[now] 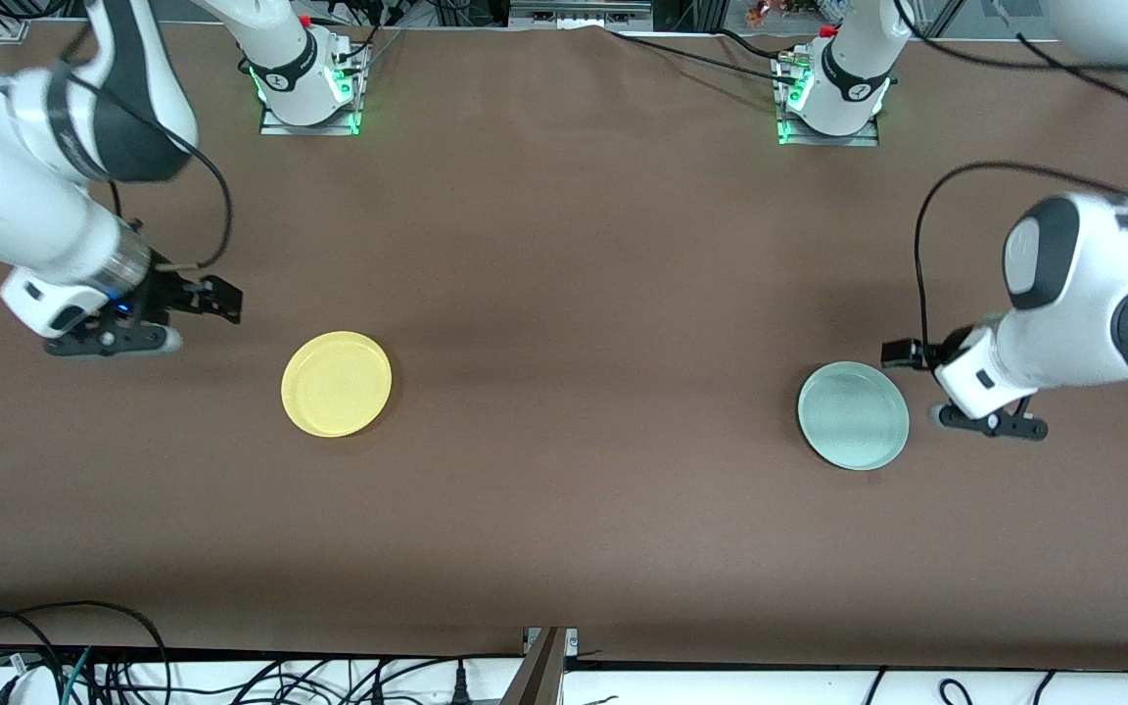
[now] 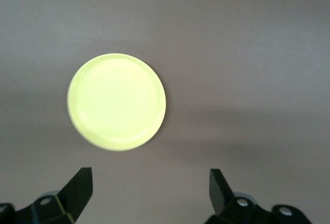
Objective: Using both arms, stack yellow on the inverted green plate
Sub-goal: 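Lower the right gripper to the yellow plate while the left gripper reaches the green plate, then grasp the yellow plate with the right gripper while the left gripper grasps the green plate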
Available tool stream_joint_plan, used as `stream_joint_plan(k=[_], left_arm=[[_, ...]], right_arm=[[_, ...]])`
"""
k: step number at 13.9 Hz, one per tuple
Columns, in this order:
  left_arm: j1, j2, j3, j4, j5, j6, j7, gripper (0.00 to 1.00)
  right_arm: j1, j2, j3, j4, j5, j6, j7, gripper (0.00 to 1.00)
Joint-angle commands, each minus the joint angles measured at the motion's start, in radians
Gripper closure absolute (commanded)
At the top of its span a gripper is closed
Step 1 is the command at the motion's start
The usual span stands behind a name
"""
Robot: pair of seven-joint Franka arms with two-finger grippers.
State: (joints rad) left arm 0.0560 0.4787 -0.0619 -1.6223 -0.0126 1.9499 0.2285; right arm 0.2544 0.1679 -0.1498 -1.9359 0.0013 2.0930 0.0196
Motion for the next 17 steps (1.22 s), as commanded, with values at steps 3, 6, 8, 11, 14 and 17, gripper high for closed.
stream_joint_plan(k=[3,6,8,11,14,17], left_arm=[[0.047,0.201,-0.001,0.019,-0.009,0.340,0.264,0.00],[0.047,0.239,-0.001,-0.028,0.037,0.472,0.321,0.00],[0.047,0.245,-0.003,-0.069,0.089,0.540,0.321,0.00],[0.047,0.247,-0.001,-0.074,0.091,0.543,0.321,0.63],[0.048,0.244,-0.003,-0.099,0.089,0.540,0.319,1.00],[0.042,0.233,-0.004,-0.100,0.091,0.515,0.316,1.00]], right_arm=[[-0.001,0.151,0.001,-0.034,0.008,0.139,-0.012,0.00],[-0.004,0.217,0.001,-0.086,0.009,0.278,-0.012,0.00],[-0.004,0.251,0.001,-0.118,0.011,0.363,-0.012,0.03],[-0.004,0.295,0.003,-0.121,0.014,0.406,-0.013,0.18],[-0.011,0.321,0.003,-0.115,0.028,0.429,-0.017,0.49],[-0.014,0.343,0.003,-0.100,0.034,0.430,-0.017,0.69]])
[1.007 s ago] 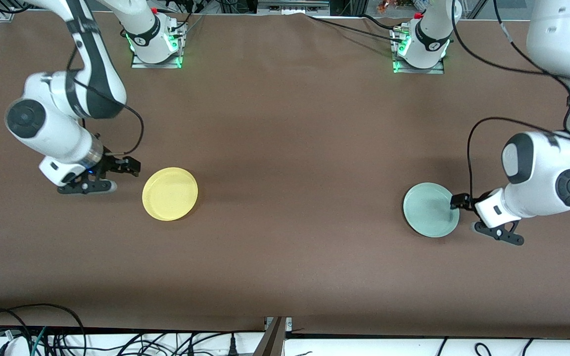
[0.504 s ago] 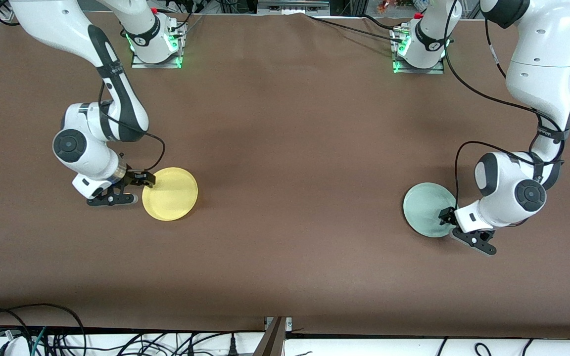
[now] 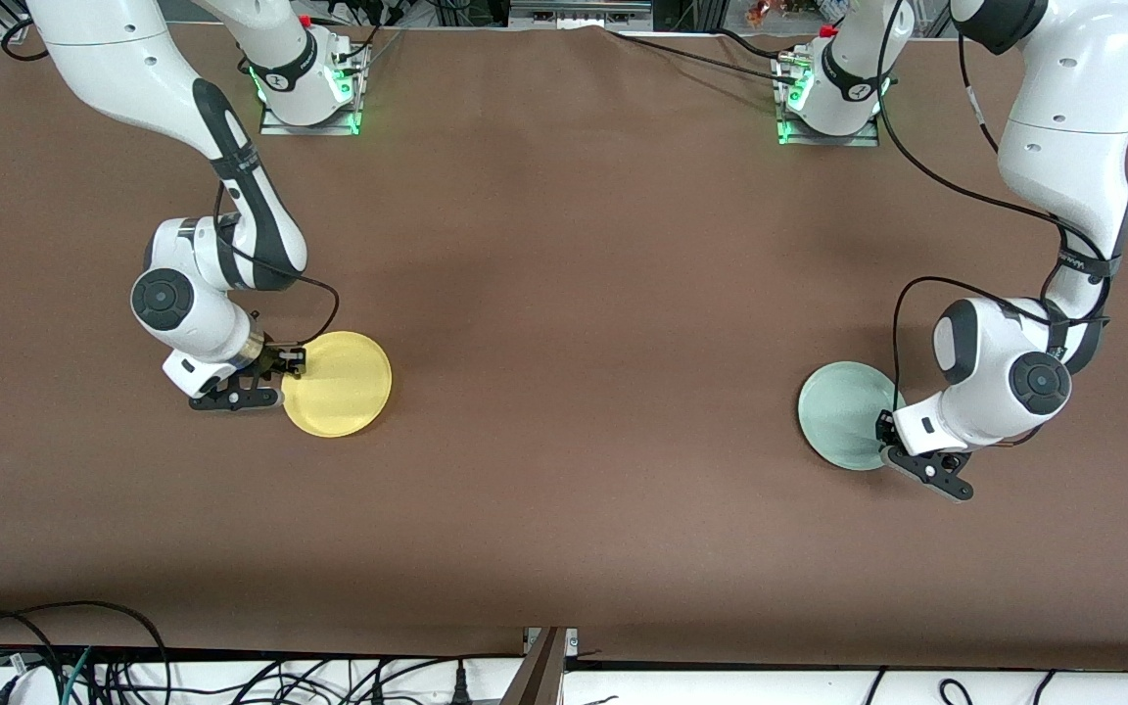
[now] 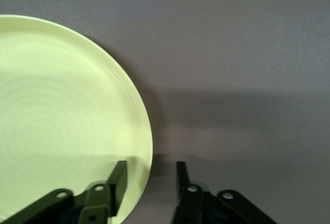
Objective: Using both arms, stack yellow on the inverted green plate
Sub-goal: 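Grasp the yellow plate with the right gripper while the left gripper grasps the green plate, then lift and flip the green plate with the left gripper toward the yellow plate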
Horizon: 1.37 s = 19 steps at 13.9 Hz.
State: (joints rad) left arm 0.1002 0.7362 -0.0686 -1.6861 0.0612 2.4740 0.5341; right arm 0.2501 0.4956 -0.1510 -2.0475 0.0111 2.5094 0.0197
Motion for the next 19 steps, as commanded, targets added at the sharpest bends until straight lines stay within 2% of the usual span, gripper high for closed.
stream_joint_plan(k=[1,3,6,7,9,10,12,15,17,19], left_arm=[[-0.010,-0.041,0.004,-0.035,0.017,-0.036,0.006,1.00],[-0.033,-0.087,0.003,-0.021,0.019,-0.126,0.000,1.00],[-0.103,-0.150,0.003,0.025,0.170,-0.260,-0.080,1.00],[-0.125,-0.158,-0.006,0.054,0.246,-0.309,-0.120,1.00],[-0.212,-0.158,-0.003,0.135,0.385,-0.424,-0.186,1.00],[-0.252,-0.156,-0.007,0.176,0.432,-0.487,-0.230,1.00],[-0.370,-0.150,0.003,0.203,0.462,-0.523,-0.391,1.00],[-0.551,-0.129,0.010,0.204,0.700,-0.640,-0.676,1.00],[-0.664,-0.080,0.012,0.209,0.816,-0.725,-0.799,1.00],[-0.775,-0.022,0.012,0.213,0.954,-0.832,-0.909,1.00]], right_arm=[[-0.009,0.020,0.004,0.016,0.048,0.014,-0.017,0.70],[-0.009,0.037,0.005,0.020,0.082,0.019,-0.035,0.70],[-0.009,0.046,0.005,0.024,0.095,0.035,-0.038,0.72],[-0.009,0.046,0.005,0.026,0.095,0.034,-0.038,0.76],[-0.009,0.046,0.005,0.039,0.095,0.023,-0.040,0.95],[-0.008,0.043,0.007,0.047,0.095,0.011,-0.040,1.00],[-0.006,0.038,0.007,0.108,0.095,-0.085,-0.040,1.00],[-0.002,0.037,0.020,0.257,0.102,-0.268,-0.040,1.00],[0.000,0.037,0.036,0.343,0.160,-0.361,-0.040,1.00],[0.008,0.040,0.039,0.389,0.208,-0.400,-0.034,1.00]])
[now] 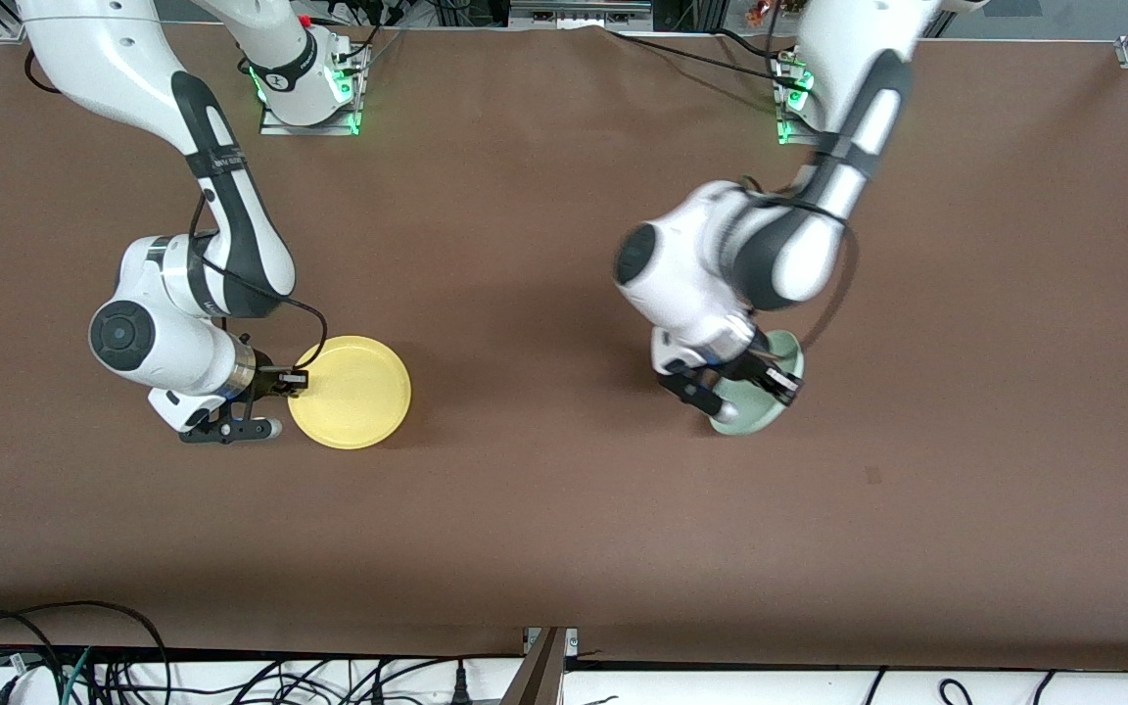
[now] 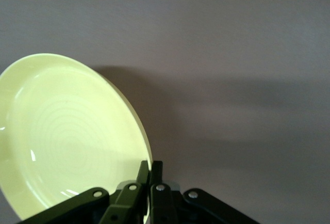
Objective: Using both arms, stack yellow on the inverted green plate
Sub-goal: 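Lift and flip the green plate with the left gripper toward the yellow plate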
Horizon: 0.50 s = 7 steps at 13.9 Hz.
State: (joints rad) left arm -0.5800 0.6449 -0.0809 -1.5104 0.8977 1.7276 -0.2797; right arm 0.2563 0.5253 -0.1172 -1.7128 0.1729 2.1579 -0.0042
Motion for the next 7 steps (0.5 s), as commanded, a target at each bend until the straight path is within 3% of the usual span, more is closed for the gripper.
stream_joint_plan(k=[1,7], left_arm=[[-0.145,0.100,0.024,0.038,0.163,-0.121,-0.157,1.00],[-0.277,0.205,0.021,0.119,0.161,-0.201,-0.309,1.00]], right_arm=[[0.009,0.010,0.007,0.059,0.072,-0.049,-0.007,1.00],[0.005,0.012,0.004,0.058,0.094,-0.055,-0.025,1.00]])
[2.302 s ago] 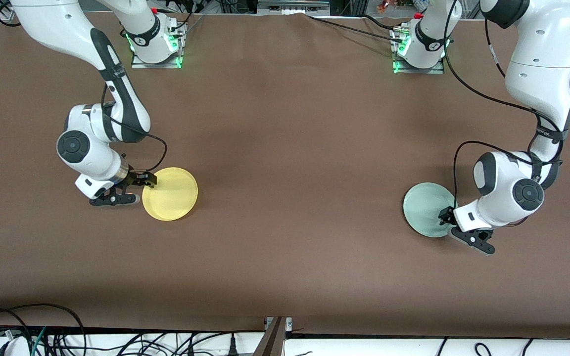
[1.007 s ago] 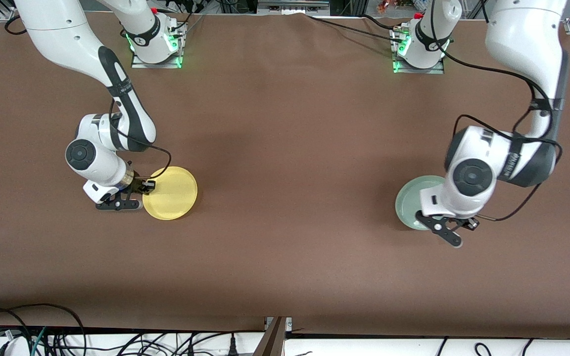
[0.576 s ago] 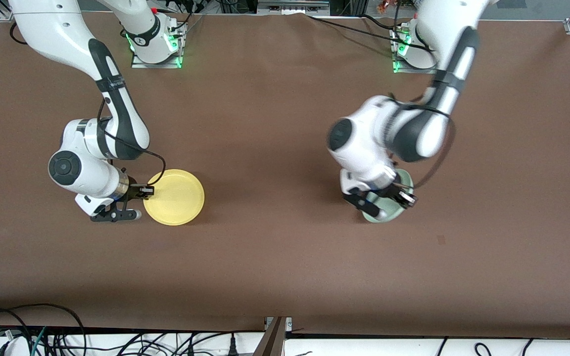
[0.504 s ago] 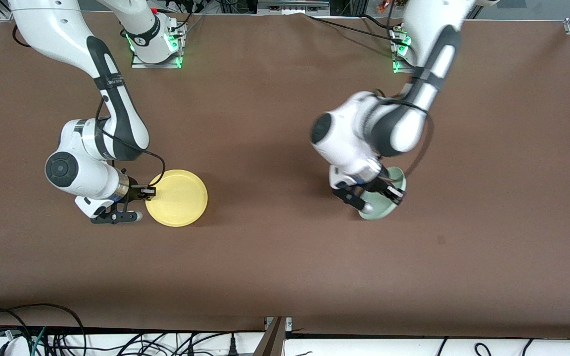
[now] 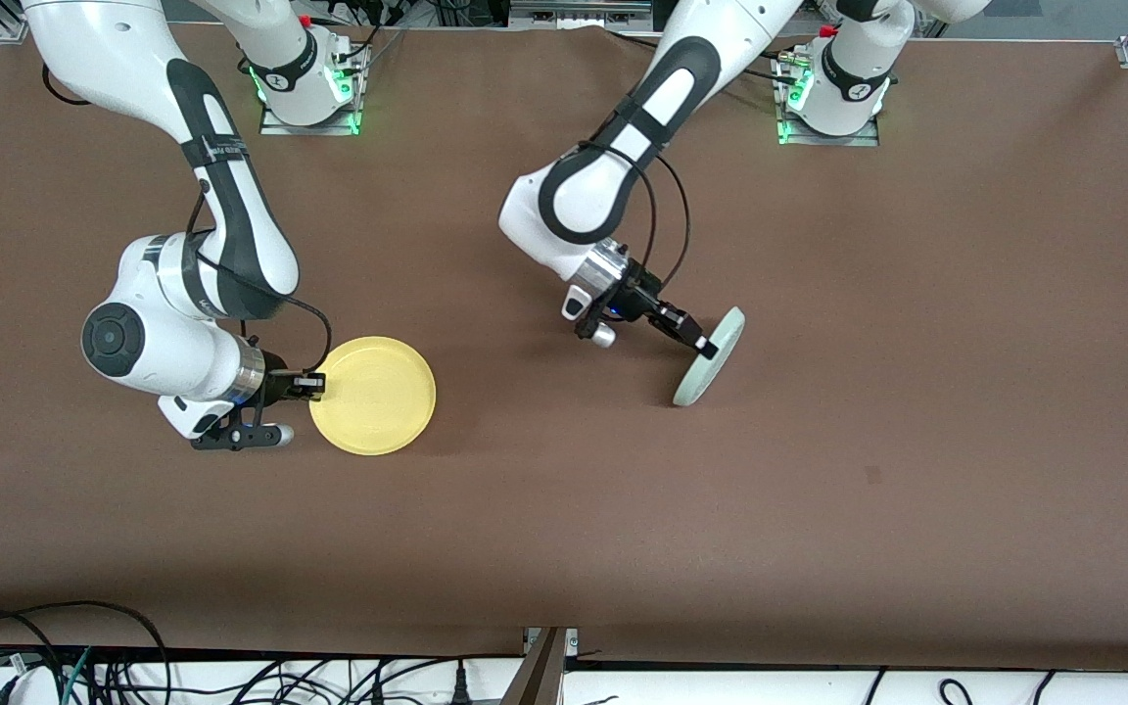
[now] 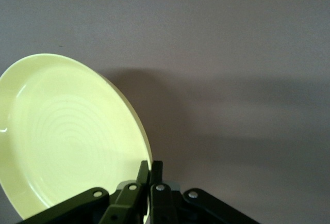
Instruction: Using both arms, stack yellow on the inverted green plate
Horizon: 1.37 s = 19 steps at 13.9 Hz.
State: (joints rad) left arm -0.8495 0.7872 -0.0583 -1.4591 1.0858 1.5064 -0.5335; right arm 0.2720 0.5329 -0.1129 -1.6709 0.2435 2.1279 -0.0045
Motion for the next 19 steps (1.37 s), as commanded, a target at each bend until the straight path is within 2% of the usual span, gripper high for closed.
stream_joint_plan(k=[1,2,3,6,8,12,16,19], left_arm=[[-0.014,0.082,-0.008,0.088,-0.030,0.021,-0.092,1.00],[-0.022,0.089,-0.008,0.106,-0.055,0.032,-0.105,0.47],[-0.023,0.089,-0.008,0.127,-0.091,0.064,-0.112,0.00],[-0.033,0.084,-0.009,0.242,-0.266,0.109,-0.135,0.00],[-0.023,0.078,0.000,0.310,-0.490,0.176,-0.242,0.00],[0.050,0.038,-0.009,0.339,-0.690,0.224,-0.313,0.00],[0.231,-0.106,-0.009,0.326,-0.895,0.212,-0.264,0.00],[0.412,-0.204,-0.009,0.310,-0.939,0.103,0.016,0.00]], right_arm=[[-0.013,0.004,-0.002,0.016,0.023,-0.035,-0.032,1.00],[-0.016,0.004,-0.002,0.017,0.023,-0.036,-0.040,1.00],[-0.016,0.004,-0.002,0.016,0.023,-0.037,-0.040,1.00],[-0.016,0.004,-0.002,0.016,0.023,-0.037,-0.040,1.00],[-0.014,0.004,-0.002,0.014,0.023,-0.037,-0.037,1.00],[-0.008,0.006,-0.002,0.010,0.025,-0.037,-0.022,1.00],[0.012,0.009,0.004,0.010,0.028,-0.042,0.026,1.00],[0.062,0.015,0.007,0.008,0.030,-0.042,0.118,1.00]])
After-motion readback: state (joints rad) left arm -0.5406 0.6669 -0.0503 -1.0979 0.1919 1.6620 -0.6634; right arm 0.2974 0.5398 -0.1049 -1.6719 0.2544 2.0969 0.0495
